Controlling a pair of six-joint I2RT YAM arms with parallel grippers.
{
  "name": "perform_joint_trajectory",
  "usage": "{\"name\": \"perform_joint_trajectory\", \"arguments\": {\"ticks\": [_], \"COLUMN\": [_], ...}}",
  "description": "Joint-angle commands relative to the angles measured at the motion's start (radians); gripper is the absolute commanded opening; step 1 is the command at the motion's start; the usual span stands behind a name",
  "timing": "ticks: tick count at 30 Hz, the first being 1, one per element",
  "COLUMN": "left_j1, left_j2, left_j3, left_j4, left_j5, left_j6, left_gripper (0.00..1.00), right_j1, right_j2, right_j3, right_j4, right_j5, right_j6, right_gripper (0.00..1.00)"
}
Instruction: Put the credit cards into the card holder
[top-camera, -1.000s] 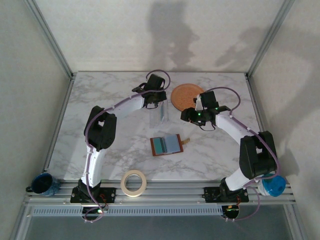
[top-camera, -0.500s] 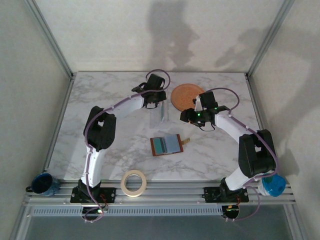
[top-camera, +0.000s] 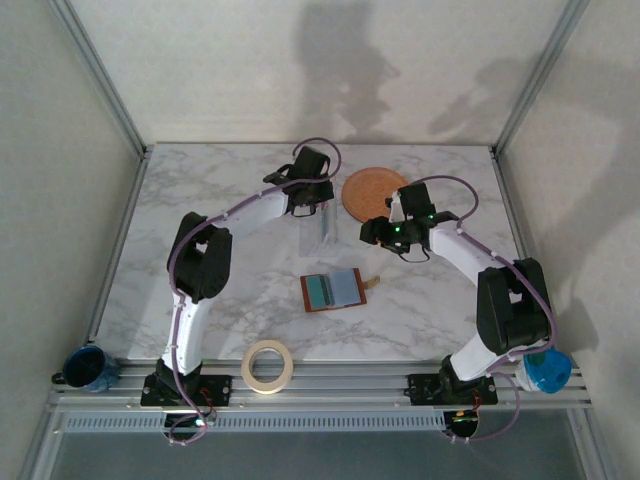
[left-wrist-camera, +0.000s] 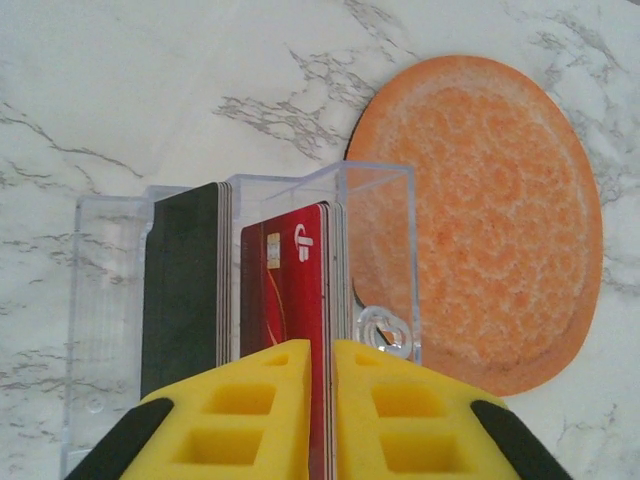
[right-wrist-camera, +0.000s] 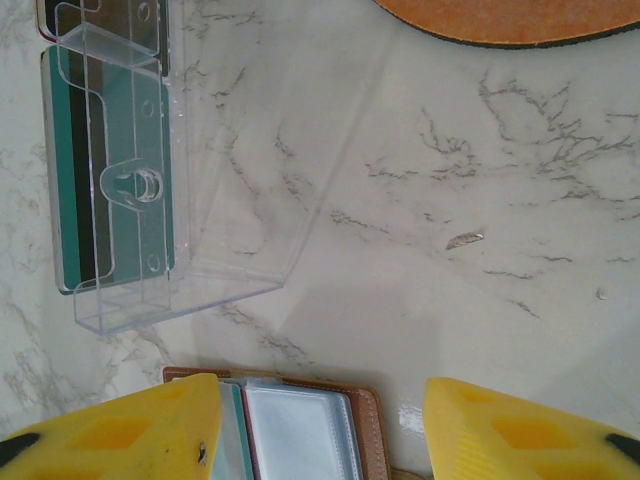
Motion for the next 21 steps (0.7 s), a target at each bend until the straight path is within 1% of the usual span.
{"name": "perform_joint_trajectory", "arguments": {"ticks": [1, 2, 3, 5, 8, 10, 12, 15, 21], "left_j1": [-0.004, -0.004, -0.004, -0.003, 0.0, 0.001, 0.001, 0.0, 0.002], "left_j2": [-0.026, -0.027, -0.029, -0.032, -0.033, -0.033, -0.024, -0.001, 0.027], "left_j3": [0.032, 0.031, 0.031, 0.029, 0.029, 0.027, 0.028, 0.032, 0.046], "left_j4": [0.004, 0.007, 0.006, 0.002, -0.011, -0.007, 0.005, 0.025, 0.051], "left_j5": [0.039, 0.042, 0.04, 0.027, -0.002, -0.013, 0.01, 0.048, 0.098], "left_j6": [-0.014, -0.015, -0.017, -0.021, -0.033, -0.038, -0.04, -0.047, -0.049], "left_gripper": [0.17, 0.23, 0.26, 0.29, 0.45, 0.5, 0.53, 0.56, 0.55], "right_j1": [-0.005, -0.006, -0.005, -0.006, -0.005, -0.005, -0.006, -0.006, -0.006], "right_j2": [0.014, 0.014, 0.014, 0.014, 0.012, 0.012, 0.014, 0.015, 0.014], "right_j3": [0.029, 0.029, 0.029, 0.029, 0.029, 0.029, 0.029, 0.029, 0.027], "right_j4": [-0.024, -0.025, -0.024, -0.024, -0.024, -0.023, -0.023, -0.023, -0.022], "right_j5": [-0.008, -0.007, -0.007, -0.007, -0.006, -0.005, -0.006, -0.005, -0.002], "right_j6": [-0.012, -0.012, -0.012, -0.012, -0.013, -0.014, -0.013, -0.013, -0.014], "right_gripper": [0.56, 0.56, 0.56, 0.56, 0.57, 0.56, 0.57, 0.57, 0.57]}}
